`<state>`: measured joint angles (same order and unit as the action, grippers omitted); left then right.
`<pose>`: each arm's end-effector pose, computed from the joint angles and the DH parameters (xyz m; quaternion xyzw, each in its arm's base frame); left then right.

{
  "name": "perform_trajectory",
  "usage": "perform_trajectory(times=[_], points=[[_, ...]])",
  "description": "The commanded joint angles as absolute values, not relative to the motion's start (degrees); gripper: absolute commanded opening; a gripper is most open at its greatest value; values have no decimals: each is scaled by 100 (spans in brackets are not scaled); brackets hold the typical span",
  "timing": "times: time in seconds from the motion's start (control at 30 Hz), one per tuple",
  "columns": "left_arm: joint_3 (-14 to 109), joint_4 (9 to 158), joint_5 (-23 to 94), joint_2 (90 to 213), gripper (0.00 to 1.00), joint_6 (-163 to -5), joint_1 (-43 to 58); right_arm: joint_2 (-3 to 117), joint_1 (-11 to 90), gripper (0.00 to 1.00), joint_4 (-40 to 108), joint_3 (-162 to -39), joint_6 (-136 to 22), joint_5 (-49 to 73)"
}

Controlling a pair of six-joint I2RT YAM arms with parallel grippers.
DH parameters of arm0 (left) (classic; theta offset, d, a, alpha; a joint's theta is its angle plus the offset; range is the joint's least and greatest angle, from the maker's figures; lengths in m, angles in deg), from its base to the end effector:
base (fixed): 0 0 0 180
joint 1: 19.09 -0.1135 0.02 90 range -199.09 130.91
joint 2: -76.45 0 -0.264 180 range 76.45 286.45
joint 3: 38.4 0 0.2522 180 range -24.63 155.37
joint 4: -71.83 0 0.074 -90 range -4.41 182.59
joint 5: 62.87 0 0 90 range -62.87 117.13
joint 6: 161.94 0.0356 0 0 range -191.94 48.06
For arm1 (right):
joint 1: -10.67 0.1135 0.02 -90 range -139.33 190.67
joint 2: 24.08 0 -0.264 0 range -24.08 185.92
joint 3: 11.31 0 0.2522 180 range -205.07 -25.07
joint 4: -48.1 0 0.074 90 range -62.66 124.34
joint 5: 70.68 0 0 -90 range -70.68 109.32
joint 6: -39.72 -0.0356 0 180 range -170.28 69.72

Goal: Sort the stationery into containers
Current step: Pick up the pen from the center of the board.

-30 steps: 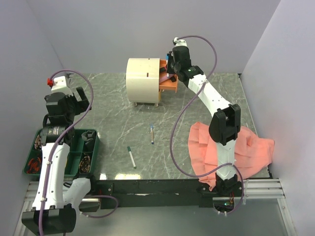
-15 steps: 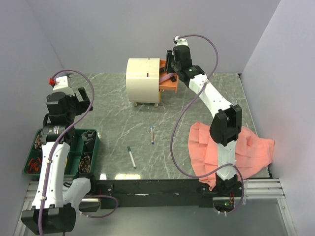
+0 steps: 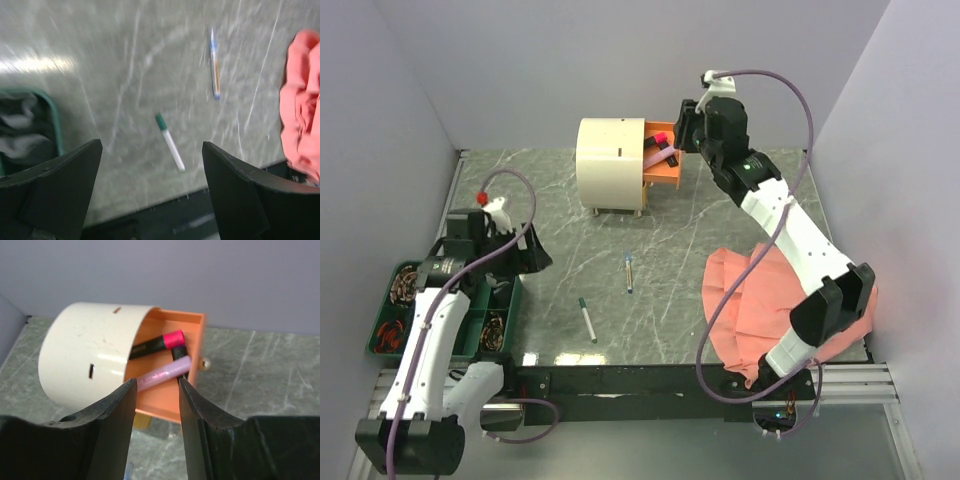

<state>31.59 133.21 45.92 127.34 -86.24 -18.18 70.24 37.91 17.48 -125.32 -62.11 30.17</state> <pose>0.1713 -0.0142 0.3284 -0.0396 0.9038 -0.2008 0.3758 0.3448 0.1700 0.4411 -0.0433 0.7689 0.1432 0.6216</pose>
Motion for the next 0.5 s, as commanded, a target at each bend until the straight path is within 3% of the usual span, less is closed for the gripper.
perform_trajectory(times=[0.0, 0.2, 0.33, 0.47], points=[[2530, 13763, 5200, 13049, 83, -9170, -1698, 6515, 3800, 47, 1826, -11921, -6012, 3233], [1835, 13429, 5183, 13322, 71, -9707, -1338, 5908, 3774, 48, 1922, -10928, -5968, 3233], [1685, 13244, 5209, 13489, 70, -9839, -1039, 5591, 3721, 50, 1861, -10436, -5968, 2891], [1930, 13069, 5236, 13683, 73, -9822, -1021, 5283, 3992, 51, 1519, -9803, -6634, 1810]])
